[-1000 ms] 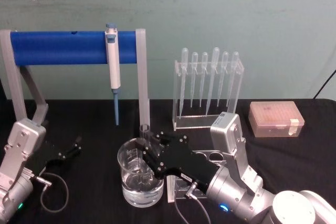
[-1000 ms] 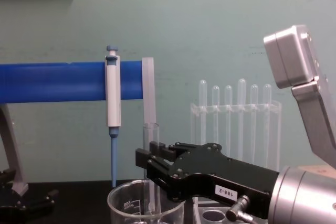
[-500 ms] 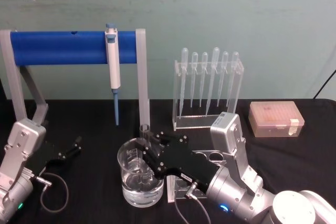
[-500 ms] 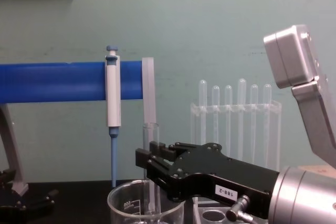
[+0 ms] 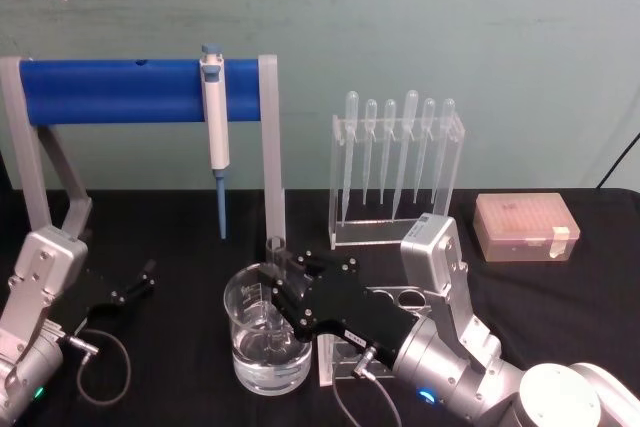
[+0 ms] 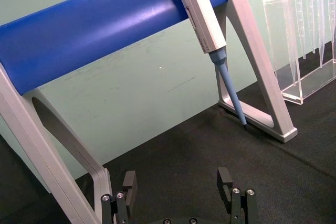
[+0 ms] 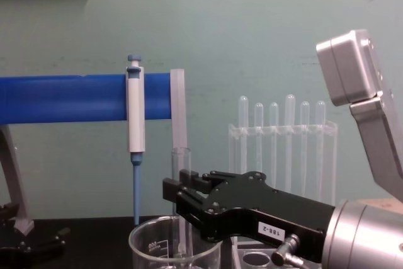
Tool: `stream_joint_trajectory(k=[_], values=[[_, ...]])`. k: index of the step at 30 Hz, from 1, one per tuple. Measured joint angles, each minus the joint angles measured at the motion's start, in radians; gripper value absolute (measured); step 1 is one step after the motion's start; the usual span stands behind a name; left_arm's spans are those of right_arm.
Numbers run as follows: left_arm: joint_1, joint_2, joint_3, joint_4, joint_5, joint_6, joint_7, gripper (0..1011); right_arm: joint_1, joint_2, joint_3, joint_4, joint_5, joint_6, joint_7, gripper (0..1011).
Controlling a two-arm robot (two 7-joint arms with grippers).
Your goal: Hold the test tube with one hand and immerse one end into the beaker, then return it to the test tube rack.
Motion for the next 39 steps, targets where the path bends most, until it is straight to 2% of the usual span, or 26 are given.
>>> stream_joint_trajectory(k=[39], values=[[0.000,0.000,0.000,0.000,0.000,0.000,0.000,1000,0.000,0.000,0.000,0.000,0.000,0.001,0.000,226]])
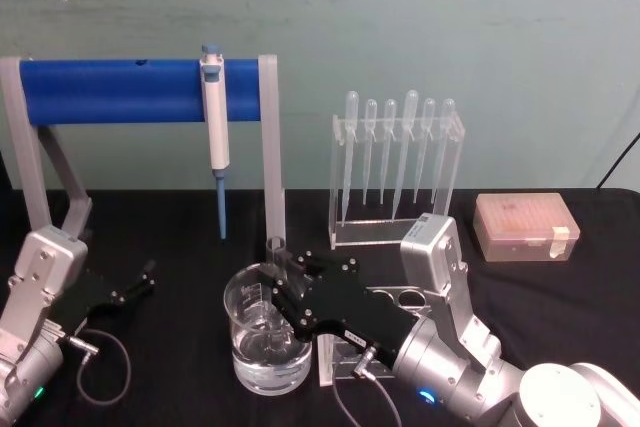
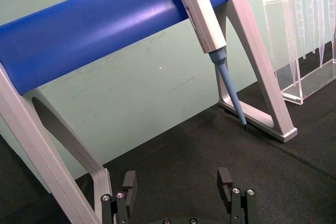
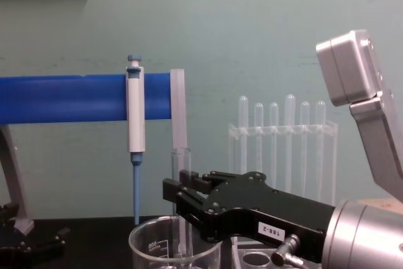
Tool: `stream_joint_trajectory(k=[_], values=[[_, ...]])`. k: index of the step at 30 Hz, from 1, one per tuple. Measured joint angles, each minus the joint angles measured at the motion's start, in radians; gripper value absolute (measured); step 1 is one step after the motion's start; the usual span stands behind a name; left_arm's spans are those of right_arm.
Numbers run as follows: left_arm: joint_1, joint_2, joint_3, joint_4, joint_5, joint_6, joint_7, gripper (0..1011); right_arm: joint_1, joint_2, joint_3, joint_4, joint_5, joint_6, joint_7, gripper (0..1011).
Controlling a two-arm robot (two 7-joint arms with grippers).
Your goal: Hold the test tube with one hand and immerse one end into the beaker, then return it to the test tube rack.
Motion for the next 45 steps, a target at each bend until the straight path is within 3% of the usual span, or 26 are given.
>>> stream_joint_trajectory(k=[45], values=[[0.000,0.000,0.000,0.000,0.000,0.000,0.000,1000,0.000,0.000,0.000,0.000,0.000,0.000,0.000,226]])
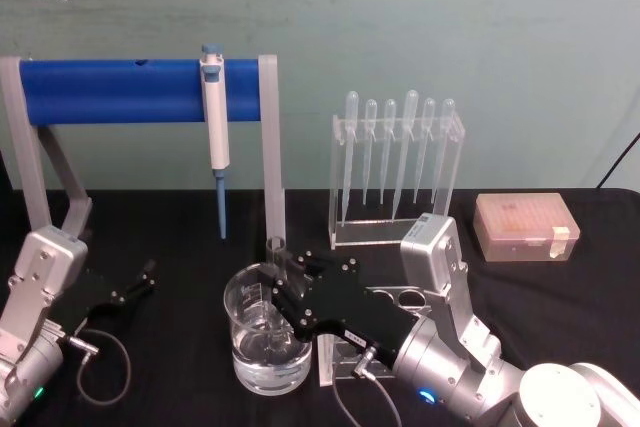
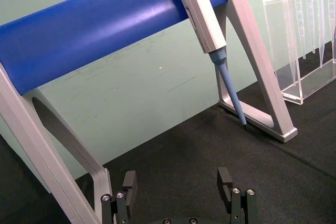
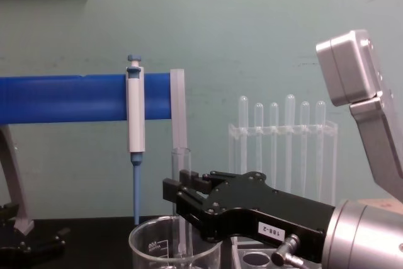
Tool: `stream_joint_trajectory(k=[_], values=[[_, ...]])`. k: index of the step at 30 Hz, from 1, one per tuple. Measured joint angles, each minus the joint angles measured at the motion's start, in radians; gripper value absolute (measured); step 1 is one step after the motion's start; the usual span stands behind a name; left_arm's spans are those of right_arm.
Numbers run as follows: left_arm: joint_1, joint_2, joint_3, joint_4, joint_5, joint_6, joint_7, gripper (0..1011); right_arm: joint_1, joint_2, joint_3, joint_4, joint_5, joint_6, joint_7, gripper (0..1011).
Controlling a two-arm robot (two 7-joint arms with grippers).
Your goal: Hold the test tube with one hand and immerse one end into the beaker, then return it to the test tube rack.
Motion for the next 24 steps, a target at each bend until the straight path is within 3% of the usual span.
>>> stream_joint_trajectory(k=[24], values=[[0.000,0.000,0.000,0.000,0.000,0.000,0.000,1000,0.000,0.000,0.000,0.000,0.000,0.000,0.000,226]])
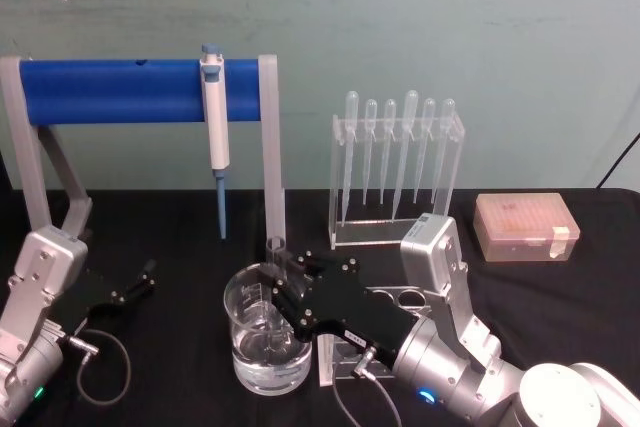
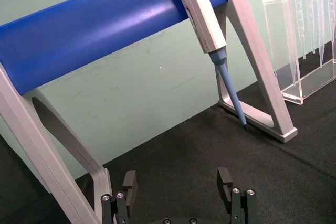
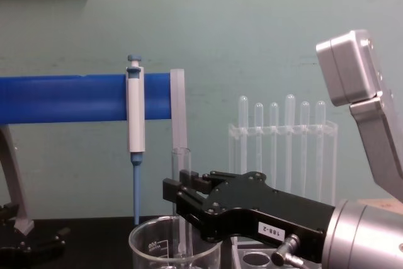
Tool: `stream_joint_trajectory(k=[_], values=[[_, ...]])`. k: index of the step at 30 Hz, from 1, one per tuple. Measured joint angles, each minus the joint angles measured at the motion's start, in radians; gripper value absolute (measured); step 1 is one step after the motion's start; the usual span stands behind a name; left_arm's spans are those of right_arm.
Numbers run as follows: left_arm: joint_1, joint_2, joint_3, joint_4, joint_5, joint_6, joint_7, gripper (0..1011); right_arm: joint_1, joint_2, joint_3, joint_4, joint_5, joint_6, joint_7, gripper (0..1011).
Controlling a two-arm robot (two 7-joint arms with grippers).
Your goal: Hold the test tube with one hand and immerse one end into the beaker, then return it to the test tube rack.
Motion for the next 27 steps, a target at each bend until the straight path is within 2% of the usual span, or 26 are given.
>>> stream_joint_trajectory(k=[27], values=[[0.000,0.000,0.000,0.000,0.000,0.000,0.000,1000,0.000,0.000,0.000,0.000,0.000,0.000,0.000,226]])
